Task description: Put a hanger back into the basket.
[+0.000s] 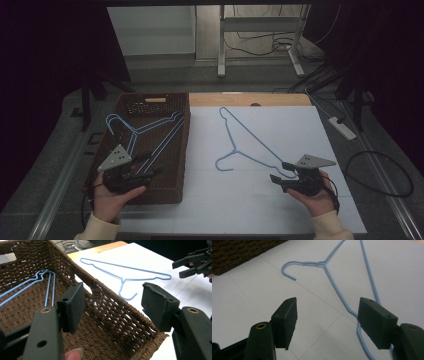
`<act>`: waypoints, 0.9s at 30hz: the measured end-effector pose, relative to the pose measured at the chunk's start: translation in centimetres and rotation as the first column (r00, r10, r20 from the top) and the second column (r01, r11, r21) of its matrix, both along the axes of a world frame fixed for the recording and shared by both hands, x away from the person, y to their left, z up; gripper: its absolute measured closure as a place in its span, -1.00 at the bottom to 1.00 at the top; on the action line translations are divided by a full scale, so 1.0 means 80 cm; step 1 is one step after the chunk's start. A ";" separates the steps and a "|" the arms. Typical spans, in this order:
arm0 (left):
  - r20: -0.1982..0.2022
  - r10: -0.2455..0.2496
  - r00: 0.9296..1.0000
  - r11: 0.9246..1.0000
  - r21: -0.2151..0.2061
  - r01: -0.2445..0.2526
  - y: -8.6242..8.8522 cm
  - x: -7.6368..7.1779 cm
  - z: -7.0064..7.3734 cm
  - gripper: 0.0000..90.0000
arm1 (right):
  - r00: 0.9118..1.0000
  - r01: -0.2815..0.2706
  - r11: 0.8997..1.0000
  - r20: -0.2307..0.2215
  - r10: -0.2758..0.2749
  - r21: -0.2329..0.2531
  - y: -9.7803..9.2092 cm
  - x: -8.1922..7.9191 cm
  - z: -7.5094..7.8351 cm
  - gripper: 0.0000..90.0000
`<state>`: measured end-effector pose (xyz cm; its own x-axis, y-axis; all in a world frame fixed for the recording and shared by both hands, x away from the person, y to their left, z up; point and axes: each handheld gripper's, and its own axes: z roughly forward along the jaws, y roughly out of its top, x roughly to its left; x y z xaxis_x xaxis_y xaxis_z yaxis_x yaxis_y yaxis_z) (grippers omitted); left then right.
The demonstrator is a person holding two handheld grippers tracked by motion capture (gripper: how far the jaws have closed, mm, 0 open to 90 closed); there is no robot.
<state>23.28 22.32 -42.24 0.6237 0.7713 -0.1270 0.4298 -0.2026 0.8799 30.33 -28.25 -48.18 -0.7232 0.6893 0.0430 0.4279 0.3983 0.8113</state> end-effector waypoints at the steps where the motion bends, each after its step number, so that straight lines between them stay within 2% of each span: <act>1: -0.002 -0.002 1.000 1.000 0.005 0.002 -0.001 0.001 0.000 -0.23 | 1.000 -0.007 1.000 -0.013 0.007 -0.011 0.002 0.002 -0.001 -0.31; 3: -0.001 -0.002 1.000 1.000 0.006 0.002 -0.001 0.001 -0.001 -0.23 | 0.999 -0.016 1.000 -0.035 0.015 -0.023 0.005 0.004 -0.003 -0.36; 8: 0.003 -0.006 1.000 1.000 0.009 0.006 -0.002 0.001 -0.001 -0.24 | 0.999 -0.021 0.999 -0.047 0.020 -0.033 0.012 0.010 0.000 -0.40; 11: 0.009 -0.007 1.000 1.000 0.002 0.007 -0.001 -0.001 0.001 -0.24 | 0.999 -0.010 0.998 -0.051 0.007 -0.059 0.021 0.018 0.008 -0.44; 19: 0.002 -0.024 1.000 1.000 0.014 0.024 -0.004 0.002 -0.003 -0.25 | 0.997 0.005 0.993 -0.070 -0.013 -0.118 0.034 0.045 0.016 -0.26; 21: 0.000 -0.025 1.000 1.000 0.014 0.025 -0.004 0.002 -0.004 -0.25 | 0.996 0.013 0.991 -0.089 -0.025 -0.136 0.037 0.065 0.017 0.01; 22: -0.001 -0.025 1.000 1.000 0.014 0.025 -0.004 0.002 -0.005 -0.25 | 0.993 0.015 0.989 -0.114 -0.031 -0.146 0.038 0.077 0.016 0.15; 23: -0.001 -0.025 1.000 1.000 0.014 0.025 -0.004 0.002 -0.005 -0.25 | 0.993 0.015 0.989 -0.114 -0.031 -0.146 0.038 0.077 0.016 0.15; 24: -0.001 -0.026 1.000 1.000 0.015 0.026 -0.003 0.002 -0.005 -0.25 | 0.988 0.029 0.982 -0.144 -0.057 -0.187 0.038 0.091 0.012 0.35; 25: -0.001 -0.026 1.000 1.000 0.015 0.026 -0.003 0.002 -0.005 -0.25 | 0.988 0.029 0.982 -0.144 -0.057 -0.187 0.038 0.091 0.012 0.35; 26: -0.002 -0.027 1.000 1.000 0.014 0.027 -0.003 0.002 -0.005 -0.25 | 0.987 0.034 0.978 -0.150 -0.065 -0.206 0.037 0.095 0.010 0.45; 27: -0.001 -0.027 1.000 1.000 0.014 0.027 -0.003 0.002 -0.005 -0.25 | 0.981 0.040 0.970 -0.174 -0.084 -0.238 0.035 0.104 0.007 0.60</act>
<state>23.46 22.09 -42.64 0.6438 0.7562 -0.1170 0.4251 -0.2263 0.8764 38.64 -25.44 -47.63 -0.6736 0.7391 0.0031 0.5894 0.5346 0.6057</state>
